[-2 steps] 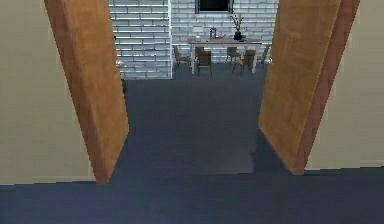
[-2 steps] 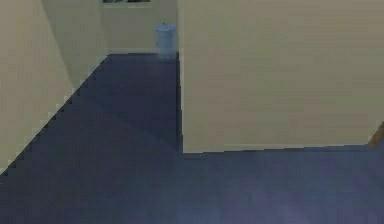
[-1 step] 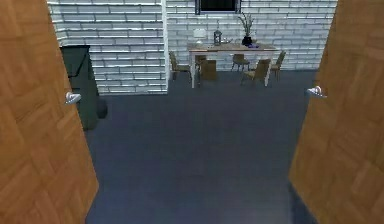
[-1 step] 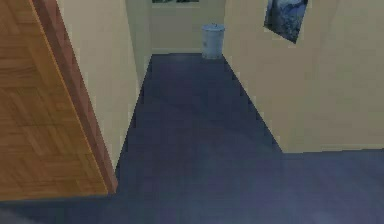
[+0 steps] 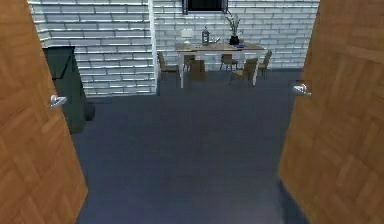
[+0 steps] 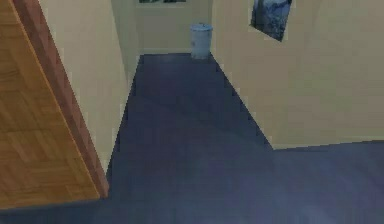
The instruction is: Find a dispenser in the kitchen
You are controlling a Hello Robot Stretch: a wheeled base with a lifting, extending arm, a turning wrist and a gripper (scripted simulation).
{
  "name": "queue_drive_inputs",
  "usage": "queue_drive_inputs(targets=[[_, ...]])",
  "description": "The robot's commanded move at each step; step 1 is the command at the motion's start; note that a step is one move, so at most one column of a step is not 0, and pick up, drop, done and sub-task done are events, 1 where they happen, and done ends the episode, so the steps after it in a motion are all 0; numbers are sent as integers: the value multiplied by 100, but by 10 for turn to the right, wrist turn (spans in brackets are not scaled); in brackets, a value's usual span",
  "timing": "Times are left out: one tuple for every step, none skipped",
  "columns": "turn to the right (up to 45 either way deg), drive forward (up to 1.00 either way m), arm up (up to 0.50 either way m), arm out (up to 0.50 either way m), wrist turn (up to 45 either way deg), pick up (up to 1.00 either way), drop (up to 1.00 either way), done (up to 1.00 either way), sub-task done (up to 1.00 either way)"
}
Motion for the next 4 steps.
queue_drive_inputs(targets=[[0,100,0,0,0,0,0,0,0],[0,70,0,0,0,0,0,0,0],[450,0,0,0,0,0,0,0,0],[240,0,0,0,0,0,0,0,0]])
